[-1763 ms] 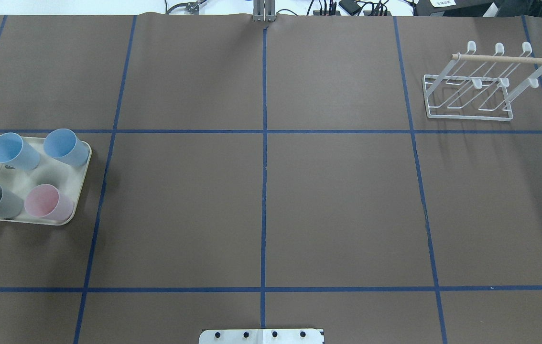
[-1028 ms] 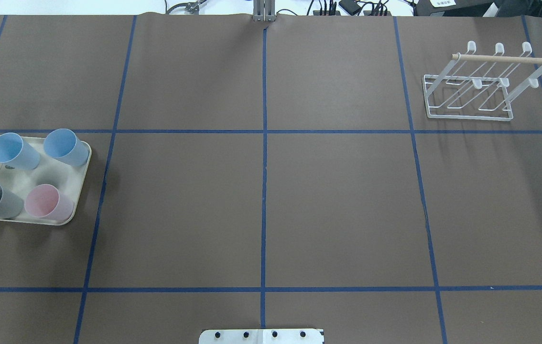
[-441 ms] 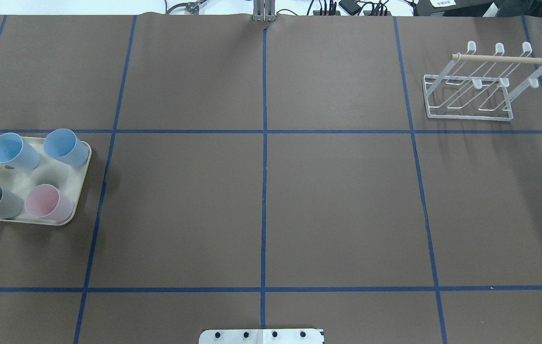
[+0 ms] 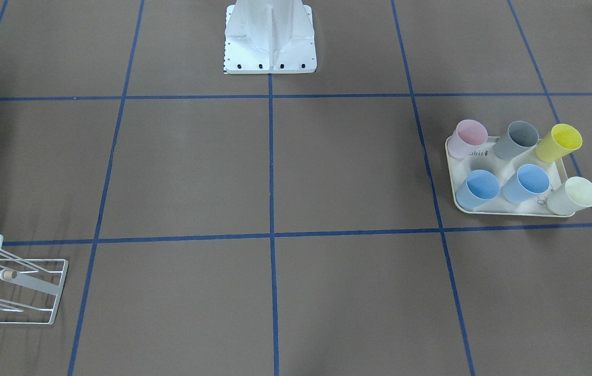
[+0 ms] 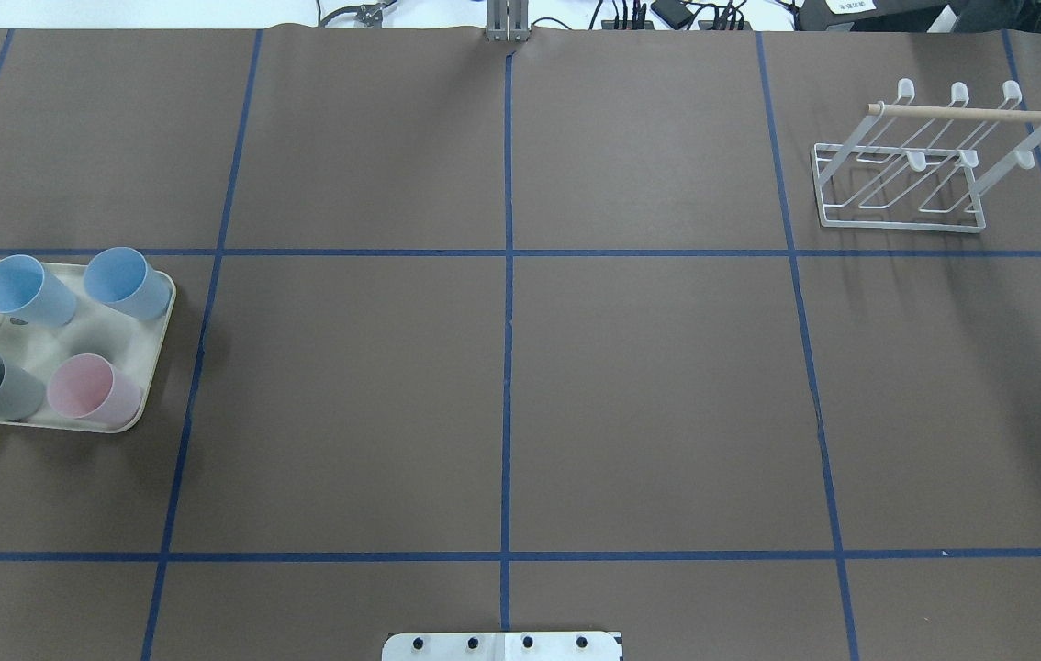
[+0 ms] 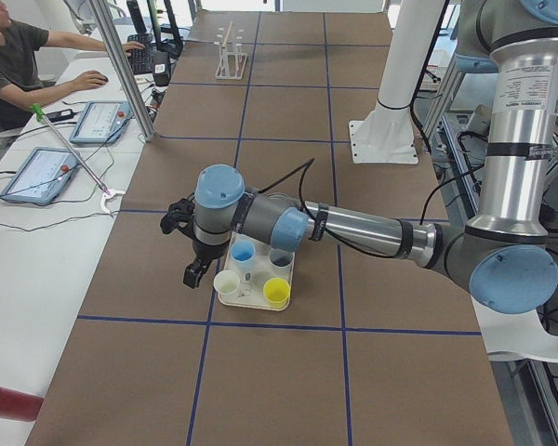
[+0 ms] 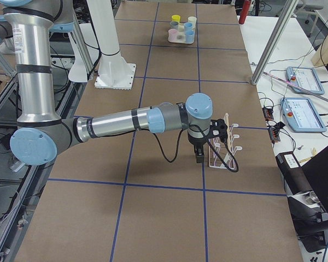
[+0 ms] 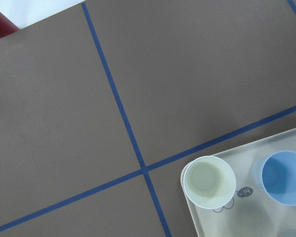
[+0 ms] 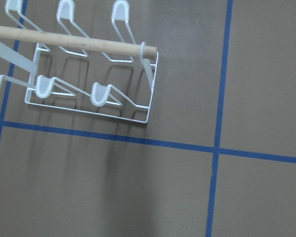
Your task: Transfer IKEA cup to right arm and place on rack
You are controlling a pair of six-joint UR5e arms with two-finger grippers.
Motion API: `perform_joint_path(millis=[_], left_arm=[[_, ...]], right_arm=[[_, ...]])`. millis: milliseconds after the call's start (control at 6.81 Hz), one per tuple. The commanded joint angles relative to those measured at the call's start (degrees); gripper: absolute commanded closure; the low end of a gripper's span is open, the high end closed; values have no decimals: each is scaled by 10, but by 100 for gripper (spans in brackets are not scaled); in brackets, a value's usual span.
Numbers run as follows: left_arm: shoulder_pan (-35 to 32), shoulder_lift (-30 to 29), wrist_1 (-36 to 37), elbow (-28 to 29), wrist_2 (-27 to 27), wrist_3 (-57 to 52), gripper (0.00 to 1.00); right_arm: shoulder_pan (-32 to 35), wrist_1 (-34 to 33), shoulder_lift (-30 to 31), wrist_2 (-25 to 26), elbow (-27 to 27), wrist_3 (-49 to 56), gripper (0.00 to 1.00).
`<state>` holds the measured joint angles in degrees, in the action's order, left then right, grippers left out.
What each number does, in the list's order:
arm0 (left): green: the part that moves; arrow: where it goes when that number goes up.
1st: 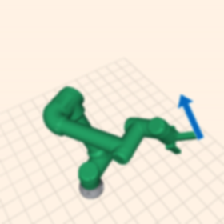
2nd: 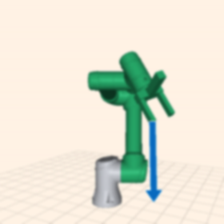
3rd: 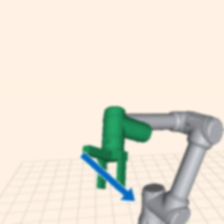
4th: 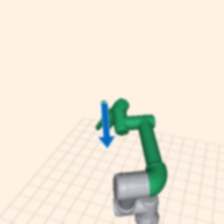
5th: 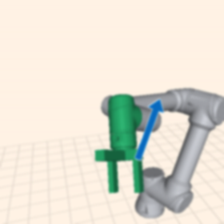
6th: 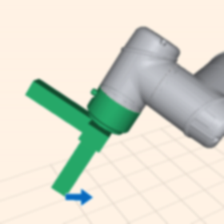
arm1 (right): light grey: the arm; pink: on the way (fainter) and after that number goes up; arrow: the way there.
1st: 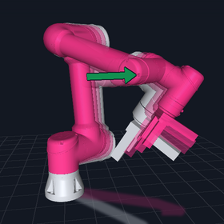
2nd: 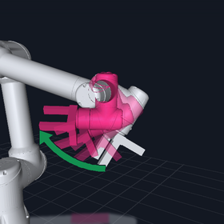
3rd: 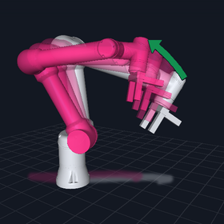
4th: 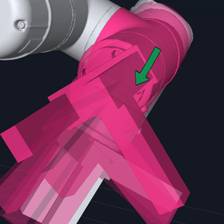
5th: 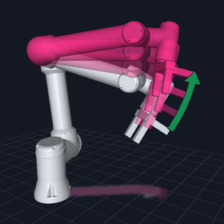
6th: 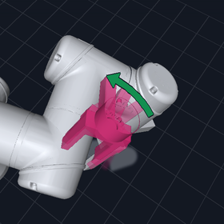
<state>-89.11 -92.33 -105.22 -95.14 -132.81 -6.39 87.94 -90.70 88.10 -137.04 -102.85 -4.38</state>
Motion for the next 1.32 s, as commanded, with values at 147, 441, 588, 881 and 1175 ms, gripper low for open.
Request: perform_joint_path(millis=[147, 441, 588, 881, 1175], left_arm=[[51, 6, -143, 74, 1, 154, 1], [80, 5, -237, 128, 1, 225, 2], [94, 2, -262, 144, 2, 250, 2], [115, -3, -299, 168, 2, 295, 2], [124, -10, -316, 186, 5, 307, 5]], right_arm=[[-7, -34, -19, -8, -54, -54, 0], [-12, -25, -63, -52, -61, -205, 1], [-25, 5, -64, -51, -81, -242, 1], [-53, 132, -64, -45, -74, -337, 1], [-54, 194, -65, -30, -67, -364, 1]])
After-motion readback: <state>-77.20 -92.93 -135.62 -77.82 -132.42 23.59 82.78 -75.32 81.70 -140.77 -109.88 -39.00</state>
